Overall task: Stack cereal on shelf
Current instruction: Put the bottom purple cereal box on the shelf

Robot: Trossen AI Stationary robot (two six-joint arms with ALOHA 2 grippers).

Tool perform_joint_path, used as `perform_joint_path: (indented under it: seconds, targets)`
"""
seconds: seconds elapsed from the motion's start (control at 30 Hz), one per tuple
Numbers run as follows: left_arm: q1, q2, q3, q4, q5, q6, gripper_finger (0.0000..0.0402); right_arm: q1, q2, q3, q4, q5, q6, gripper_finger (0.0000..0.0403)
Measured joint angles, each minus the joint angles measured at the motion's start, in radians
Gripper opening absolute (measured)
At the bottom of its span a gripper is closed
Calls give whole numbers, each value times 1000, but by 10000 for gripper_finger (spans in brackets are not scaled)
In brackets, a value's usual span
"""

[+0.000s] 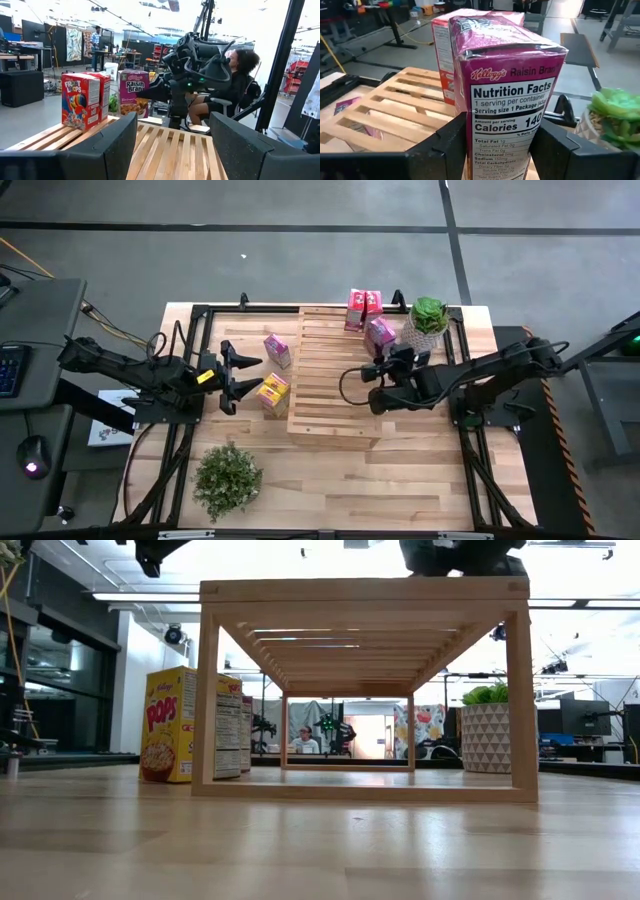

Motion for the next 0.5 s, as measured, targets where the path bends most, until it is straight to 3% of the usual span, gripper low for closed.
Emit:
perform_joint_path:
  seconds: [0.5]
  targets:
    - [0,0,0,0,25,9,238,-73,129,1,87,53,42,177]
